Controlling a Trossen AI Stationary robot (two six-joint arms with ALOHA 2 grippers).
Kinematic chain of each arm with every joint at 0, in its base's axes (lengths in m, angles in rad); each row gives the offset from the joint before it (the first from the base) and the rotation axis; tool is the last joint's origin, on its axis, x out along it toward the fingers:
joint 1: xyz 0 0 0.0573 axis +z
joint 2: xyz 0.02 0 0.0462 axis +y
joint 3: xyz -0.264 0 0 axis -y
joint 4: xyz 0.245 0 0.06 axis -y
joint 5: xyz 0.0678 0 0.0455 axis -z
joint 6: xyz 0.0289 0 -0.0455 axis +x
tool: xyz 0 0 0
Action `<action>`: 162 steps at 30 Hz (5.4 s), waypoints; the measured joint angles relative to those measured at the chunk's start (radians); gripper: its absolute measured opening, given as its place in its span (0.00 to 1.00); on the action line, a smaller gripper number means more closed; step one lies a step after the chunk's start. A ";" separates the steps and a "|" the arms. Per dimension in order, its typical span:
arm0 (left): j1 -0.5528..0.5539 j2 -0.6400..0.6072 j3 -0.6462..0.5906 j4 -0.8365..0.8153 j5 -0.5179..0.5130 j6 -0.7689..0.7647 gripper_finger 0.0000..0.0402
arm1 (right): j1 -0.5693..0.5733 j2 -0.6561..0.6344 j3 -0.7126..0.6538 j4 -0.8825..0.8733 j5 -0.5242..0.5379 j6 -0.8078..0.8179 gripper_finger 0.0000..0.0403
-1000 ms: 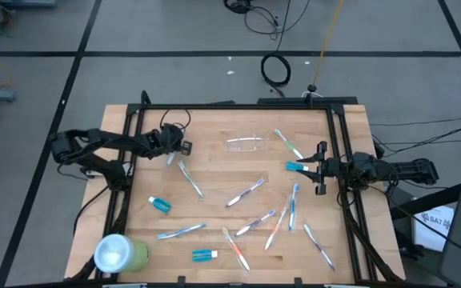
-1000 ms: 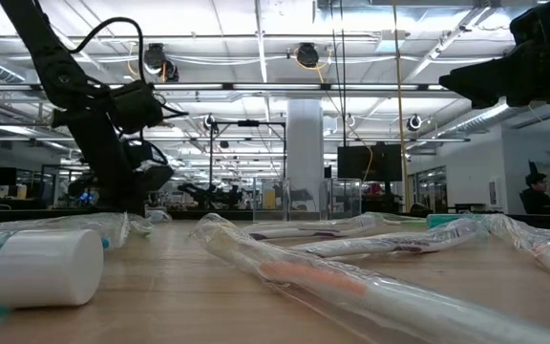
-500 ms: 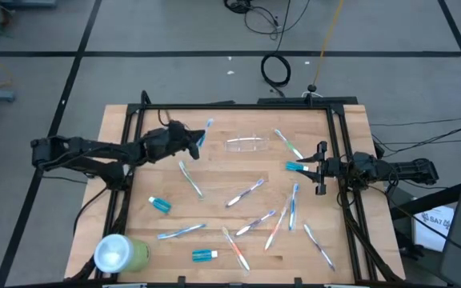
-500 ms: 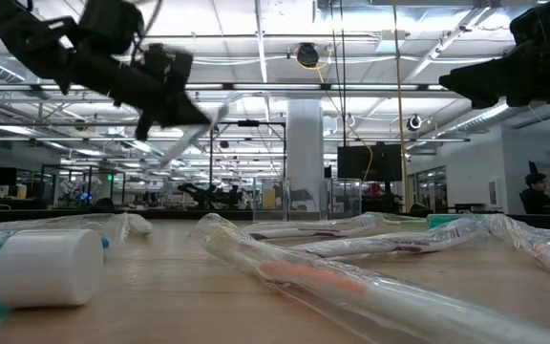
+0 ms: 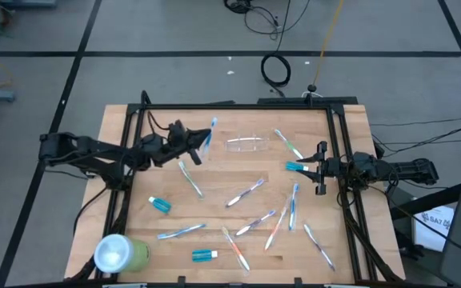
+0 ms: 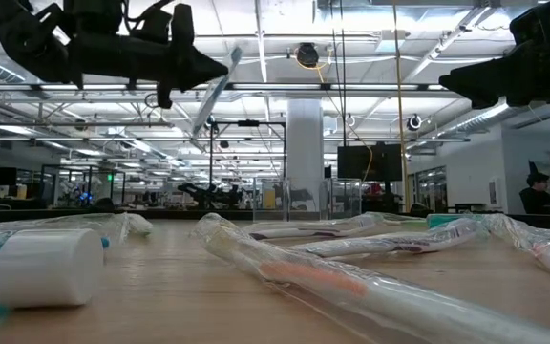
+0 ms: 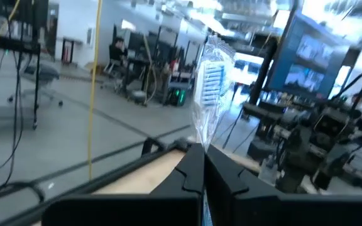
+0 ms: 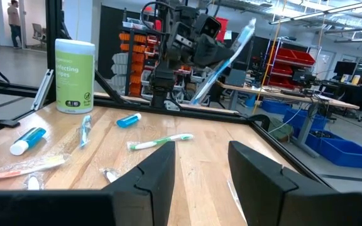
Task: Pick & Place toothbrushing station
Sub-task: Put the top blue toothbrush into the left section of the transparent organizer, then put the right mouthwash into the middle section of the transparent organizer
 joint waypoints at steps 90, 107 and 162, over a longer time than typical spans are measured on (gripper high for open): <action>-0.059 0.529 0.401 -0.162 -0.512 0.334 0.38 | 0.000 0.000 0.000 0.025 0.000 -0.047 0.35; -0.129 0.064 0.403 -0.777 -0.193 0.087 0.38 | 0.000 0.040 0.000 -0.081 0.113 0.147 0.35; -0.110 0.071 0.403 -0.785 -0.151 0.162 0.38 | 0.012 0.872 0.264 -0.579 0.235 0.526 0.56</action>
